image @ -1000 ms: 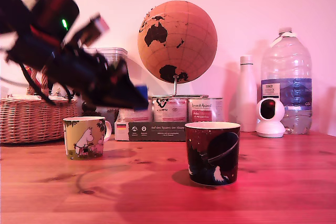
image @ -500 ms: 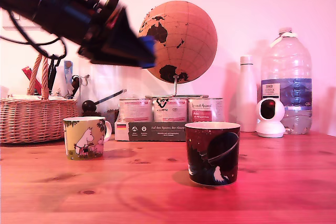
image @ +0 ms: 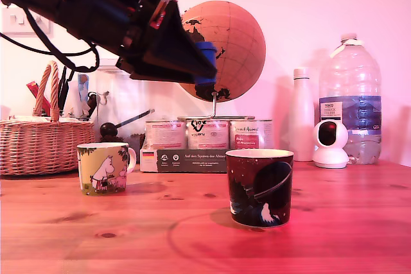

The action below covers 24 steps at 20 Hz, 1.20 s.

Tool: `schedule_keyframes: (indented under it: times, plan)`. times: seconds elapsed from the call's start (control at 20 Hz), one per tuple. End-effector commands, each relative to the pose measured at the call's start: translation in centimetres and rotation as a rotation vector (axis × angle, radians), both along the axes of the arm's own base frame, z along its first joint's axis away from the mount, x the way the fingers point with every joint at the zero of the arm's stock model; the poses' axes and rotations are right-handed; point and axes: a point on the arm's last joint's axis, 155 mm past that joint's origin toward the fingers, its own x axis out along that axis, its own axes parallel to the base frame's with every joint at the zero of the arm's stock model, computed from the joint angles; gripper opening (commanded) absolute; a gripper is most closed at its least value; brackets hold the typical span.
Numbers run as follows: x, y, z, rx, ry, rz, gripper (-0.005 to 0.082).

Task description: Pick up the coffee capsules on the table and drop them inside the coffee cup

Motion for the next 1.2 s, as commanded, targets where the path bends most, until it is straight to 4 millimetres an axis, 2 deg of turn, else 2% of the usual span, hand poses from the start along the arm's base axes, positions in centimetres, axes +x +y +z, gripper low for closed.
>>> schedule_keyframes:
  times: [0.0,0.35,0.55,0.75,1.15]
  plan:
    - [0.2,-0.2,-0.3,0.011,-0.007,0.003,0.0196]
    - [0.4,-2.0,1.6,0.045,-0.012,0.001,0.0196]
    - [0.8,-3.5,1.5,0.085,0.018,-0.018,0.0195]
    - [1.2,-5.1,0.1,0.157,0.059,-0.054,0.0196]
    - [2.3,-6.8,-4.3,0.340,0.155,-0.073,0.0196]
